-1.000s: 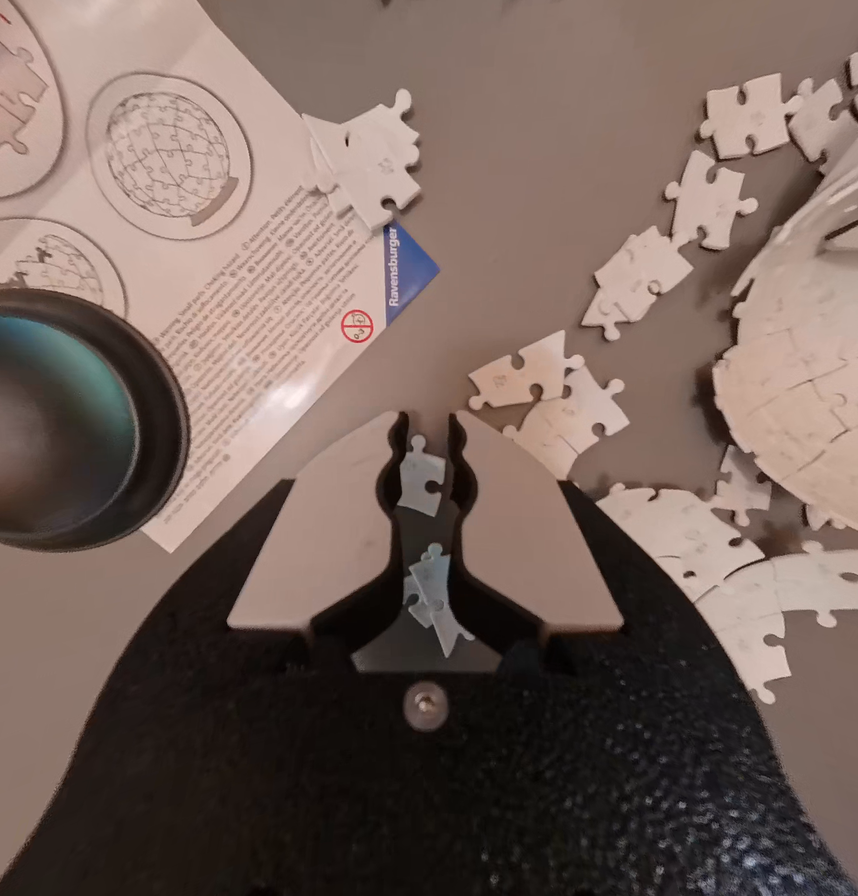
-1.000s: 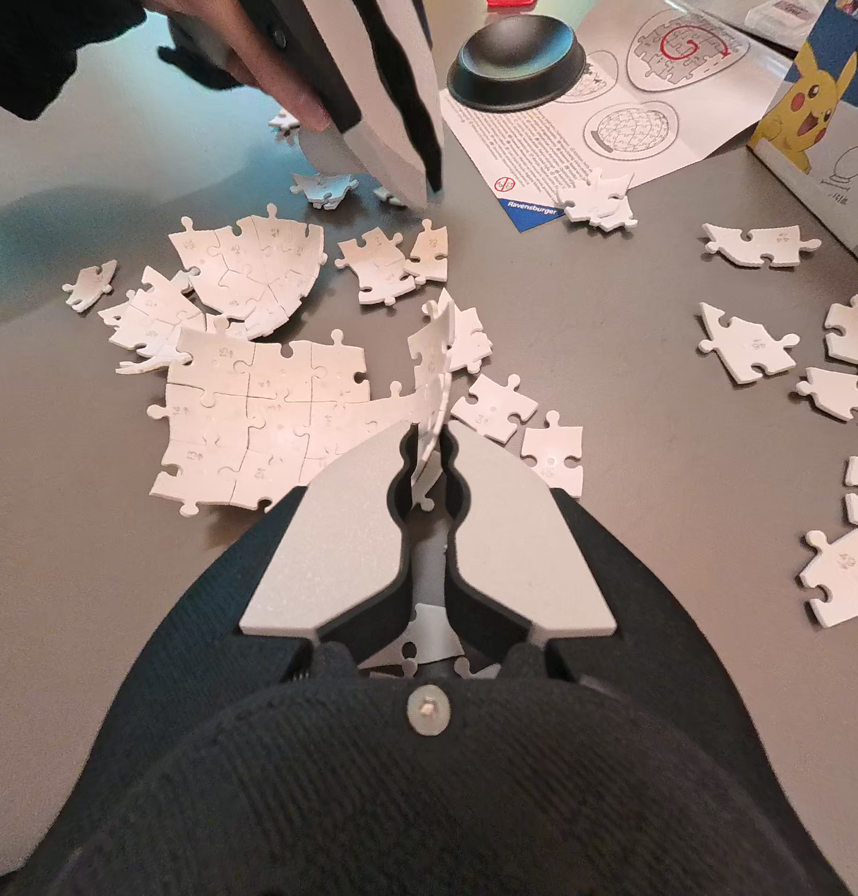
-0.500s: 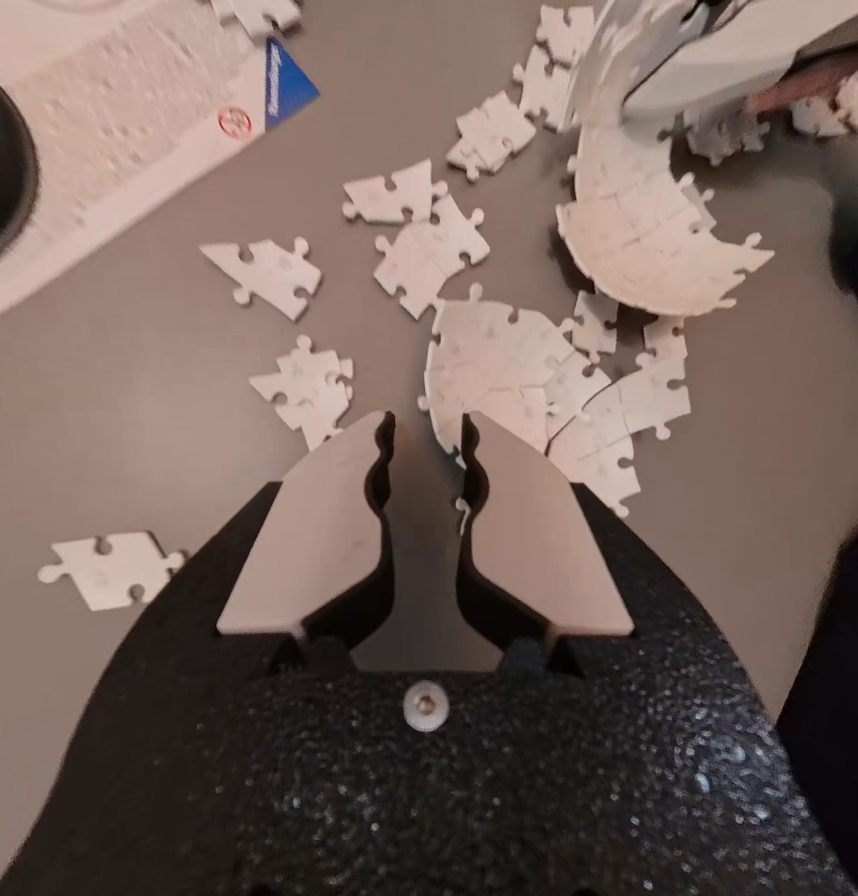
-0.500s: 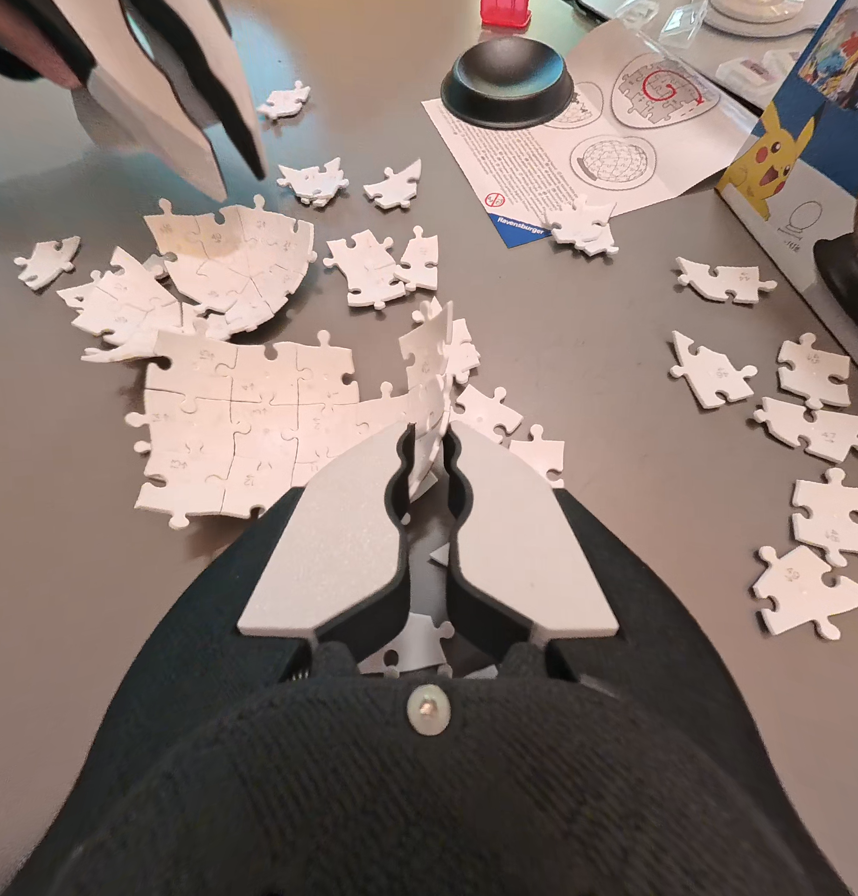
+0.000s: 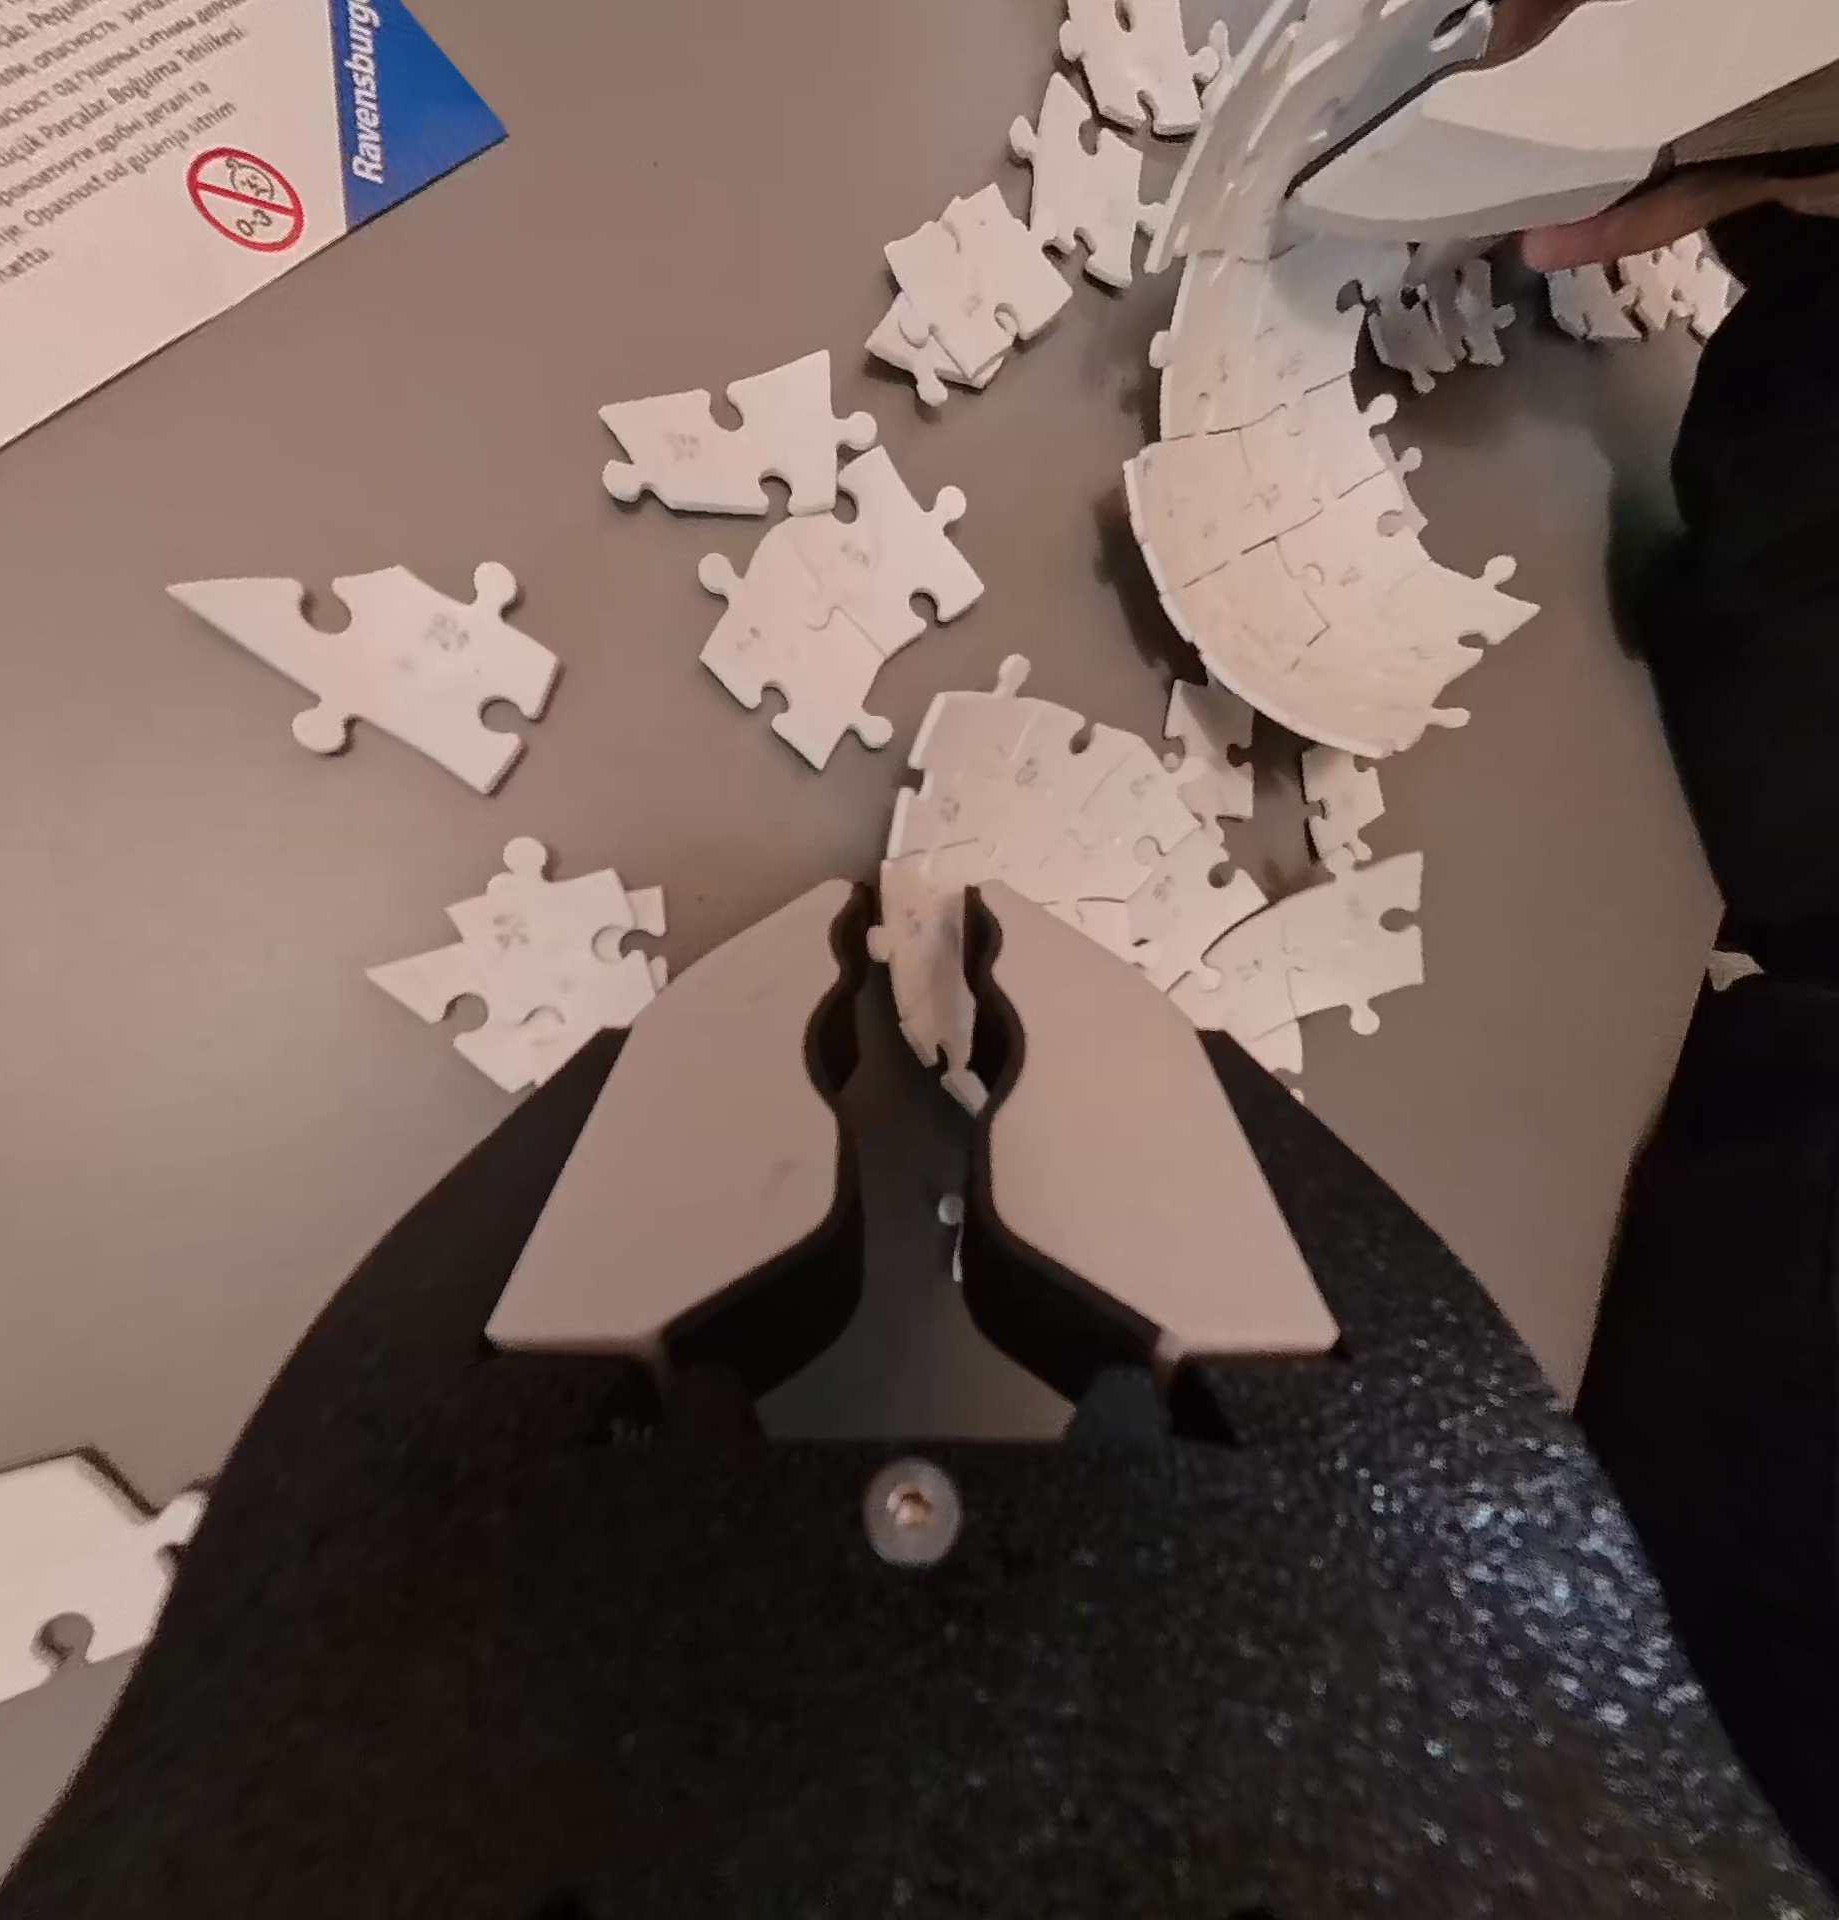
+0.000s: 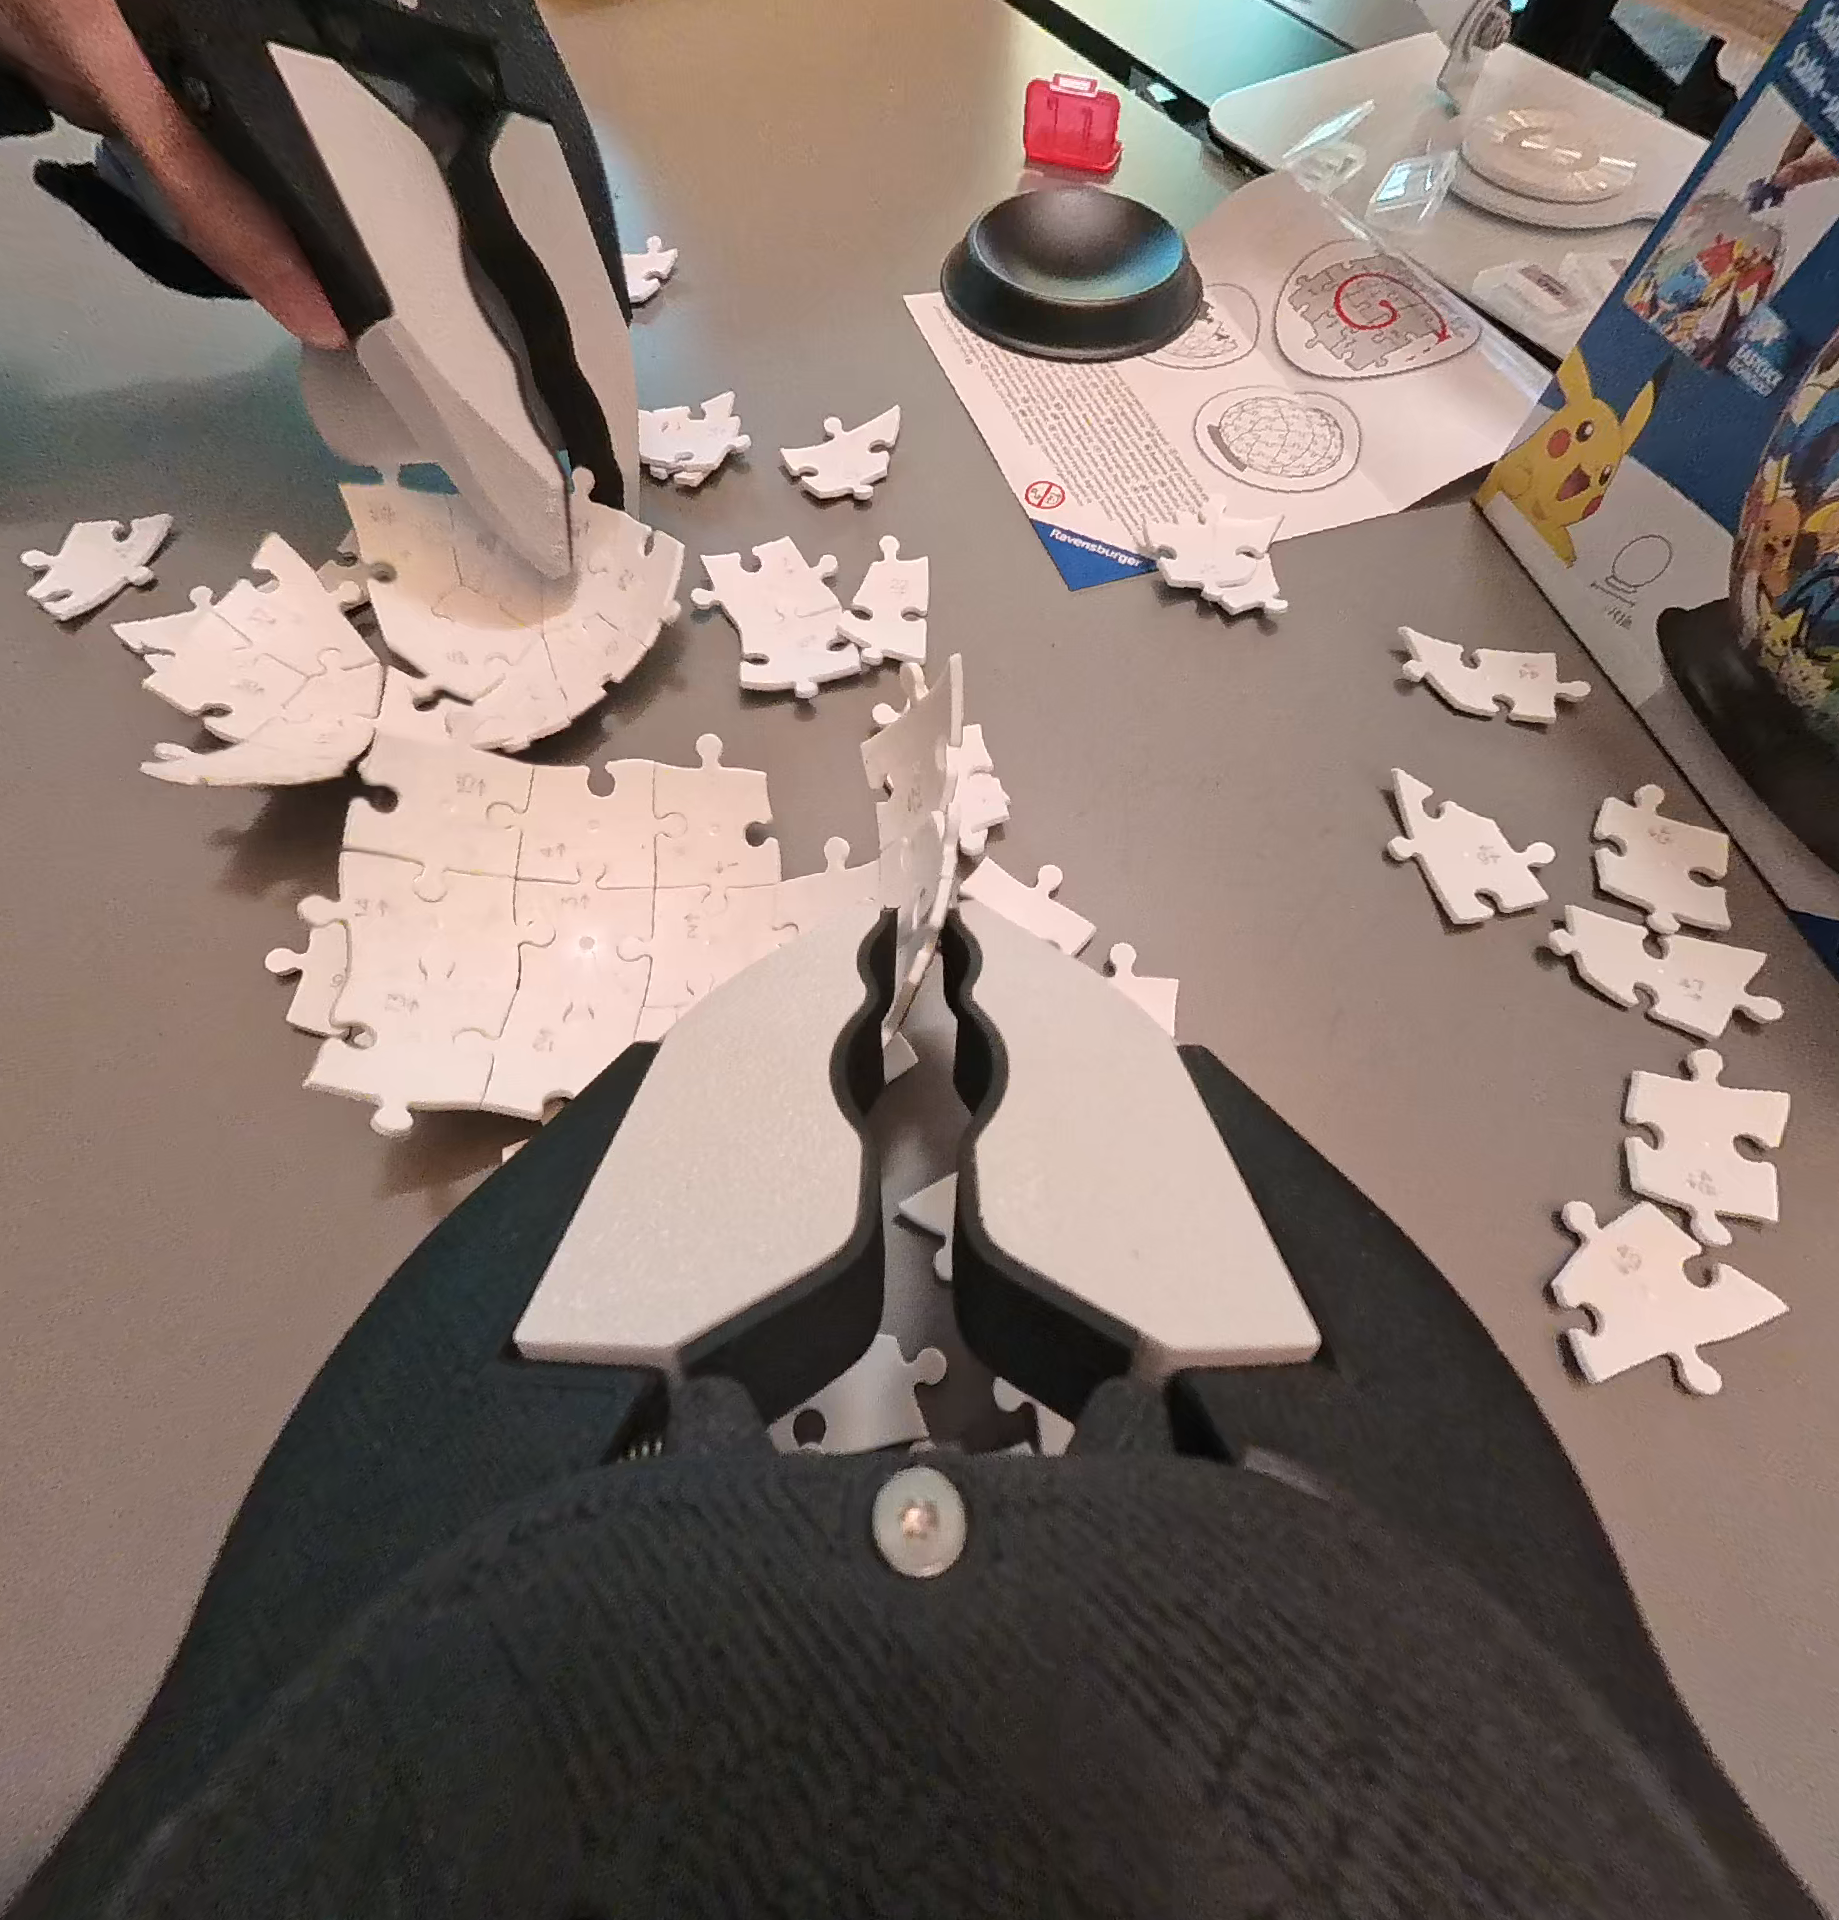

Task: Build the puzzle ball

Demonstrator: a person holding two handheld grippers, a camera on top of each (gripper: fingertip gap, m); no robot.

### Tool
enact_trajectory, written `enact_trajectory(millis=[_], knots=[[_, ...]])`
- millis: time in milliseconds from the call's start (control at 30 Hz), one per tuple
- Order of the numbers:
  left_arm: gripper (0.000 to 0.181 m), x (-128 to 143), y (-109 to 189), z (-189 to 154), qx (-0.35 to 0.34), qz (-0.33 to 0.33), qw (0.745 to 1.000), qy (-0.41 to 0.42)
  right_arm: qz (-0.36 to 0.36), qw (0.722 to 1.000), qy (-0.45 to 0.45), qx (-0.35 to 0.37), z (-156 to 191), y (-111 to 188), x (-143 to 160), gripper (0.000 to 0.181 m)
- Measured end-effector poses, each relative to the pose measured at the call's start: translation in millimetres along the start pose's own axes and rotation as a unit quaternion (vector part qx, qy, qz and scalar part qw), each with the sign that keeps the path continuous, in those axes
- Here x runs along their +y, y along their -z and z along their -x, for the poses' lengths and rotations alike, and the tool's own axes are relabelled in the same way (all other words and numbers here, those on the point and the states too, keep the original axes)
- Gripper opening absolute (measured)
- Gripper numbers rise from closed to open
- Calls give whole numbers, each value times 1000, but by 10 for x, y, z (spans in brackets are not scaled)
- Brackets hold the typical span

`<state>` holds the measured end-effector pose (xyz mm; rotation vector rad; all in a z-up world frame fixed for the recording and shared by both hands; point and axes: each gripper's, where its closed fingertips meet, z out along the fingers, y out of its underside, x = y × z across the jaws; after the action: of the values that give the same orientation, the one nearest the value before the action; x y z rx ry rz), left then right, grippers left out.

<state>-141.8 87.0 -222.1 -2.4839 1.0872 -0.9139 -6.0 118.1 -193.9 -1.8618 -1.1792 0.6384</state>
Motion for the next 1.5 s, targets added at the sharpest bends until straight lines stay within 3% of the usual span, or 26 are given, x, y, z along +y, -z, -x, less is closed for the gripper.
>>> enact_trajectory(millis=[600, 800, 933, 1100, 1267, 1500], knots=[[10, 231, 230, 21, -27, -16, 1000, 1, -7, 996, 77, 41, 0, -155, -118, 19], [9, 230, 243, 7, -27, -21, 999, -2, -83, 994, 43, 63, -109, 51, -304, 27], [9, 239, 272, 4, -27, -23, 999, -8, -74, 994, -5, 86, -169, 254, -264, 33], [10, 276, 304, 38, -31, -31, 999, -3, -15, 998, 17, 65, 183, 430, -62, 33], [10, 233, 267, 82, -36, -41, 999, -2, 5, 998, 58, 26, 637, 414, 40, 34], [12, 153, 196, 158, -47, -45, 998, 3, 40, 990, 129, 39, 769, 256, 180, 41]])
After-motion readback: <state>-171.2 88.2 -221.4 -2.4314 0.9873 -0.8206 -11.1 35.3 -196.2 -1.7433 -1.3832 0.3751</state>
